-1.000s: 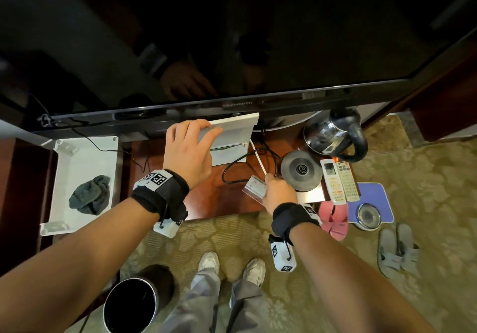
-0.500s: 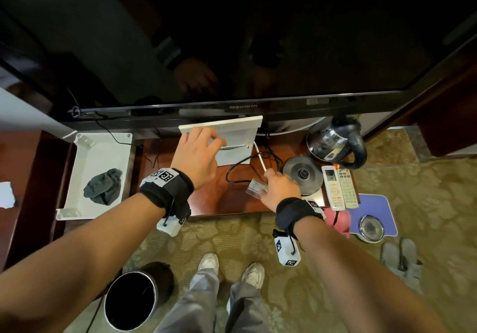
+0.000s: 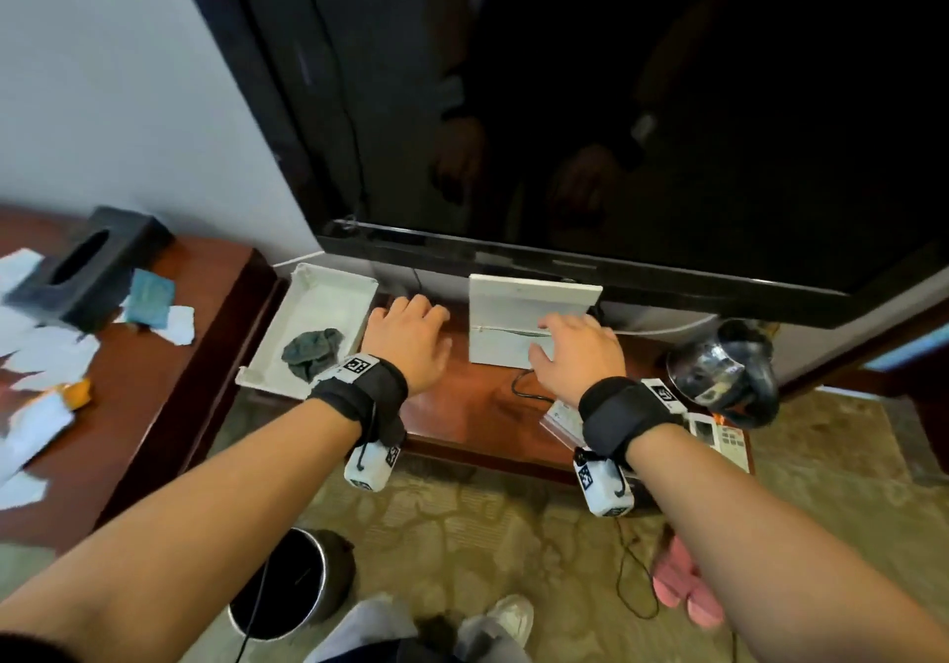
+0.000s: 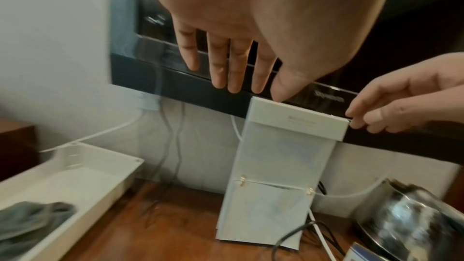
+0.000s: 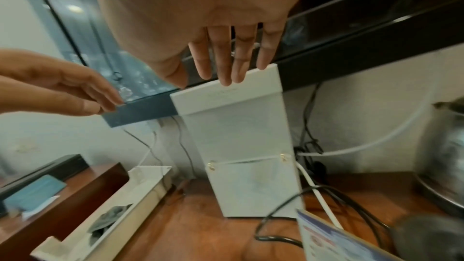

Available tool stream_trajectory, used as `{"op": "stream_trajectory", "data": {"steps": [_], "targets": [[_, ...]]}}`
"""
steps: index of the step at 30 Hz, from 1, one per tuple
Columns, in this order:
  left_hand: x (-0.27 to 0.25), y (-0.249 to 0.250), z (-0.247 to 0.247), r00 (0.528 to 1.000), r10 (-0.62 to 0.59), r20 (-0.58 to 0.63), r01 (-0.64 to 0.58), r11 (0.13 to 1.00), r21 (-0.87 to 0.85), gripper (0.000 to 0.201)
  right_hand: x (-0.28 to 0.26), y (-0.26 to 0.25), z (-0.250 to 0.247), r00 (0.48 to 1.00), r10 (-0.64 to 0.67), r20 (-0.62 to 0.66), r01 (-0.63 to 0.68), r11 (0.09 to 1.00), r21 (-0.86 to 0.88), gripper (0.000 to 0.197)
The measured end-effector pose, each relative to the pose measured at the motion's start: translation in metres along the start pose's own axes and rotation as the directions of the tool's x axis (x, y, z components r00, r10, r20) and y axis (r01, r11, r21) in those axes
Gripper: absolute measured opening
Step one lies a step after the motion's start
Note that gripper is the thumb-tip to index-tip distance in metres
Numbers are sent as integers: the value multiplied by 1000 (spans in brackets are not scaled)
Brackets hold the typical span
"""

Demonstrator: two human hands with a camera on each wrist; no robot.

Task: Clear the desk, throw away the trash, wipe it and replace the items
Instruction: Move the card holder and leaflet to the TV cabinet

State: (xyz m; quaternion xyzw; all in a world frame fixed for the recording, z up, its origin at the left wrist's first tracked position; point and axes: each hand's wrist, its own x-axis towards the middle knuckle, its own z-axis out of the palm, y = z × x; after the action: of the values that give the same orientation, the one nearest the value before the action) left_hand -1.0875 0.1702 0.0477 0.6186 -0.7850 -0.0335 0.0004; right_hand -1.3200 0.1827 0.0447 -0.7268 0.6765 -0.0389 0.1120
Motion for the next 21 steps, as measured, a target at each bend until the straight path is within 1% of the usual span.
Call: {"op": "stream_trajectory", "data": {"steps": [4, 7, 11, 16, 19, 21], "targets": [[-44, -46, -17, 993, -115, -17, 114, 993, -37, 44, -9, -69, -11, 993, -114, 10, 115, 993, -38, 42], [-82, -87, -29, 982, -184, -43, 180, 981, -73, 44, -19, -129, -18, 978, -208, -14, 207, 977, -57, 43], [-141, -154, -48, 964, -258, -65, 252, 964, -91, 45, -35, -218, -19, 956, -293, -29, 289, 952, -98, 43], [-232, -252, -69, 940, -336, -53, 331, 939, -90, 47, -72, -334, 0, 940, -340, -8, 339, 938, -76, 44], [-281, -315, -79, 912, -408, -52, 404, 913, -61, 47, -87, -404, 17, 922, -388, -13, 387, 921, -51, 44], [-315, -351, -84, 887, -461, -25, 459, 887, -51, 48, -97, -452, 29, 908, -420, -5, 420, 907, -18, 43]]}}
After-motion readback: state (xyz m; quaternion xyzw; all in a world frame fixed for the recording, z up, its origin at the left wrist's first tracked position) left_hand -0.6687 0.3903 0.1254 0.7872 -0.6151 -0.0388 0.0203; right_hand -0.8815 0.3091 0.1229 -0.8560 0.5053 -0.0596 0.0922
